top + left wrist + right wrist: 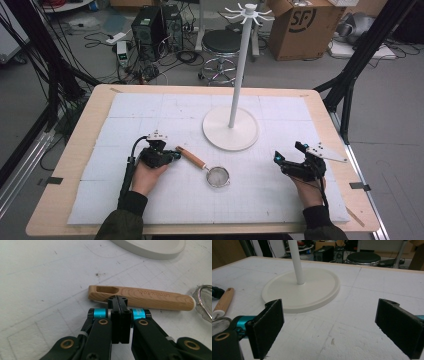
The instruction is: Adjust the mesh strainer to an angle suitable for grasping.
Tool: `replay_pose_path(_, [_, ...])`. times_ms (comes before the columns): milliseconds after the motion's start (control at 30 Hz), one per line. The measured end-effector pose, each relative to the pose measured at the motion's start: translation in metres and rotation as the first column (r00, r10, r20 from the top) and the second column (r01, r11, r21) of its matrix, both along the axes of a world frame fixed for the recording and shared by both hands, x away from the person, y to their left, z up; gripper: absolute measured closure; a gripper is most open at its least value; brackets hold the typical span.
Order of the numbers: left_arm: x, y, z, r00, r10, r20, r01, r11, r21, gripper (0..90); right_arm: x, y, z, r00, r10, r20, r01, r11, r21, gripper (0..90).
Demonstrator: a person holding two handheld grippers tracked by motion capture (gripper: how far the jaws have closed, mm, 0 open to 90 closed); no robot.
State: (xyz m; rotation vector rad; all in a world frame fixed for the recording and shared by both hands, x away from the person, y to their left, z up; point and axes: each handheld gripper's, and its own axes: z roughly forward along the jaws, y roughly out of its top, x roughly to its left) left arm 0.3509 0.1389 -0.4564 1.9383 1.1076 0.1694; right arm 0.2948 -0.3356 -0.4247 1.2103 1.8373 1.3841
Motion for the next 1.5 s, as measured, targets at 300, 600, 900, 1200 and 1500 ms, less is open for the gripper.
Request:
replay_pose_path(300, [0.021,0.022,0.004,0.9946,0.102,0.016,-0.102,0.9947,-0.018,90.0,-0.001,-0.001,0.0,1.0,0.003,-0.003,-0.003,1.0,0.005,7.6])
replay_pose_path(600, [0.036,0.013,0.002,0.9963,0.061,-0.06,-0.061,0.9981,0.003,90.0,0.001,-0.004,-0.001,0.9999,-0.006,-0.011,0.006,1.0,0.016,7.6])
replay_pose_path(900, [0.03,0.005,0.003,0.9984,0.044,-0.037,-0.043,0.9984,0.038,90.0,-0.001,-0.003,0.0,1.0,-0.006,-0.001,0.006,1.0,0.01,7.6])
replay_pose_path(1200, [0.039,0.004,-0.001,0.9967,0.078,0.024,-0.078,0.9965,0.029,90.0,0.0,-0.002,-0.001,1.0,0.0,-0.007,0.0,1.0,0.009,7.6])
replay_pose_path(1500, [0.038,-0.002,-0.001,0.9991,0.04,0.011,-0.041,0.999,0.02,90.0,0.001,0.0,-0.002,0.9999,0.006,-0.008,-0.006,1.0,0.003,7.6])
